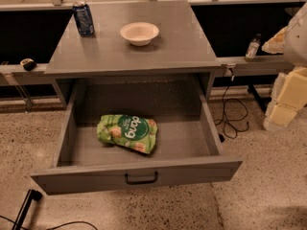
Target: Pick green rice chip bag from top drawer and place on counter
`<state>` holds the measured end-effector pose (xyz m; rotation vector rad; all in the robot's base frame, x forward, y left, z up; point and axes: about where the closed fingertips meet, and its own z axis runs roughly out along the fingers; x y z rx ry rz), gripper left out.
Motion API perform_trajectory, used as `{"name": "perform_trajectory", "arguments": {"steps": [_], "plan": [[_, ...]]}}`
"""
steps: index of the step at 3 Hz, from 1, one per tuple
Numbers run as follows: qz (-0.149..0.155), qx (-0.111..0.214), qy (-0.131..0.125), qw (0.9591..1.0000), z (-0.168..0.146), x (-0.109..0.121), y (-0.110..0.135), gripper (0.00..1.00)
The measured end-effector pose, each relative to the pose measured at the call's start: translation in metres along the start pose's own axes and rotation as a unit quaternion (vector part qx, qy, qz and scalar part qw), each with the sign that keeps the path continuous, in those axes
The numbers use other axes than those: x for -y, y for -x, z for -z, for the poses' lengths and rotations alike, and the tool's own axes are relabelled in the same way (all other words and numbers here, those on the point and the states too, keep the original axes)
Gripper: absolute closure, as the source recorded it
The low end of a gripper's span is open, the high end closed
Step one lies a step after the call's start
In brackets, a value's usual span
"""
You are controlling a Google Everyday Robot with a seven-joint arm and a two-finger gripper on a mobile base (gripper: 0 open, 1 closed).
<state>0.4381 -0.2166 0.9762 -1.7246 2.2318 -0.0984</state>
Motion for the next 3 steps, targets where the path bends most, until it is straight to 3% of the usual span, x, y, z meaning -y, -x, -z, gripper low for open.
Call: {"name": "perform_trajectory", "arguments": {"steps": [1, 2, 3], "plan": [[0.008, 0.005, 0.001, 1.0, -0.003, 0.002, 0.01, 0.0], [0.057, 0.036, 0.006, 0.9977, -0.019, 0.011, 0.068, 0.0], [0.112, 0.078, 0.011, 0.9906, -0.05, 0.016, 0.168, 0.0]]}}
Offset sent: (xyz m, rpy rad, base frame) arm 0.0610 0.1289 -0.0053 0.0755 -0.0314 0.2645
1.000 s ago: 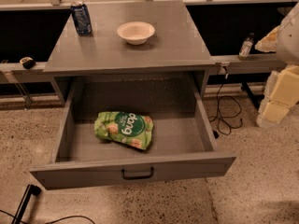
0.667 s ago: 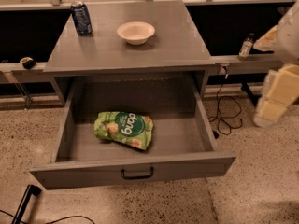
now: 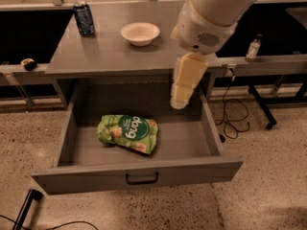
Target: Pick green rice chip bag from top drawer and place on counter
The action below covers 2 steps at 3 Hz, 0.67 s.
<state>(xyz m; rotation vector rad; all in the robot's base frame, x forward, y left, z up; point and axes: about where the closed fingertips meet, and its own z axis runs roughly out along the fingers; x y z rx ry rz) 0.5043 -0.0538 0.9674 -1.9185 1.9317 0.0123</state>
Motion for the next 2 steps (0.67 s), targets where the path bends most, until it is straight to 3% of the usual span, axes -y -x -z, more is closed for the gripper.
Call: {"name": "perform_trajectory", "arguments": {"steps": [1, 2], "plan": [[0.025, 0.07, -0.006, 0.9972, -0.0497, 0.0179, 0.0549, 0.0], [0.025, 0.074, -0.016, 0.9968, -0.0473, 0.0224, 0.0579, 0.0]]}}
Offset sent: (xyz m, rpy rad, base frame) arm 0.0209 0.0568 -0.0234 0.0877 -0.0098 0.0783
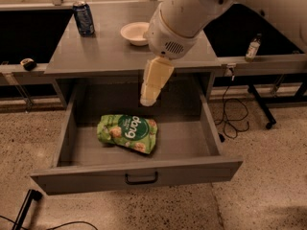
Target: Pick green rice chip bag from top drawer and place on counter
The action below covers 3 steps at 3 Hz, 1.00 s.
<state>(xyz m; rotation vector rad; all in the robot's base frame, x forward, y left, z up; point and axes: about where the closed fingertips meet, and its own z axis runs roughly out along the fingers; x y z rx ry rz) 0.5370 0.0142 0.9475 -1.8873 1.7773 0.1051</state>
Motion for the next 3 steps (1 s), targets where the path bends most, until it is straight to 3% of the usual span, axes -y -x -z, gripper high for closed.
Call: {"name": "perform_trajectory", "arguments": {"steps": [1, 2, 3], "plan": [[-0.009, 0.015, 0.008, 0.9998, -0.035, 0.018, 0.002, 0.0], [-0.028, 0.033, 0.017, 0.9989, -0.09, 0.035, 0.005, 0.0], [-0.057, 0.021, 0.023, 0.9979, -0.133, 0.039, -0.01, 0.0]]}}
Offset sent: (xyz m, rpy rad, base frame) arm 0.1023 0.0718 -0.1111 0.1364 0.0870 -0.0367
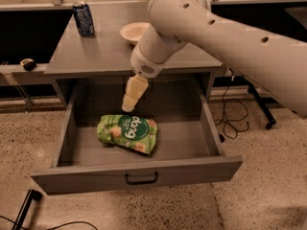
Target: Pick green rice chip bag from top drawer and place on counter
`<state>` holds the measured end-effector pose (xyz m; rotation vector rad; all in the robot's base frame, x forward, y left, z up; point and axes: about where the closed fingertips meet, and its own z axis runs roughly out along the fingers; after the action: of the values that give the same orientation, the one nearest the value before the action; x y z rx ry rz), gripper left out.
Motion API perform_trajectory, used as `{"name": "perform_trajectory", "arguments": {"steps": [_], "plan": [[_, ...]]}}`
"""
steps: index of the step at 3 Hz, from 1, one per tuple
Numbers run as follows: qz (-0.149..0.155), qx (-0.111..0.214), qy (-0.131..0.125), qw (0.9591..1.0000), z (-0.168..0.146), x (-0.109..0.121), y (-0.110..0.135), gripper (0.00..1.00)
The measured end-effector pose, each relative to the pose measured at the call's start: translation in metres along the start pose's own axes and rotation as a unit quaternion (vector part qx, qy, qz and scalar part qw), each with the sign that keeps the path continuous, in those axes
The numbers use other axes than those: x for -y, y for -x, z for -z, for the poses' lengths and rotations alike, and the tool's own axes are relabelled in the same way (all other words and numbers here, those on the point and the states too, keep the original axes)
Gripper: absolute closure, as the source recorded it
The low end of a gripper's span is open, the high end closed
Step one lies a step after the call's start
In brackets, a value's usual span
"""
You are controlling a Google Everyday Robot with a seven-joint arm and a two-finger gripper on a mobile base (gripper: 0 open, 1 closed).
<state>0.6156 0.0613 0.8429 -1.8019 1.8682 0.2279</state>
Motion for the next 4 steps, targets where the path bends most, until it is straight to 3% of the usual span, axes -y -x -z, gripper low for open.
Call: {"name": "perform_trajectory", "arguments": {"steps": [2, 4], "plan": [[-0.026, 0.005, 0.03, 0.9992, -0.071, -0.007, -0.028, 0.0], [-0.018, 0.008, 0.068, 0.9975, -0.142, -0.013, -0.046, 0.0]]}}
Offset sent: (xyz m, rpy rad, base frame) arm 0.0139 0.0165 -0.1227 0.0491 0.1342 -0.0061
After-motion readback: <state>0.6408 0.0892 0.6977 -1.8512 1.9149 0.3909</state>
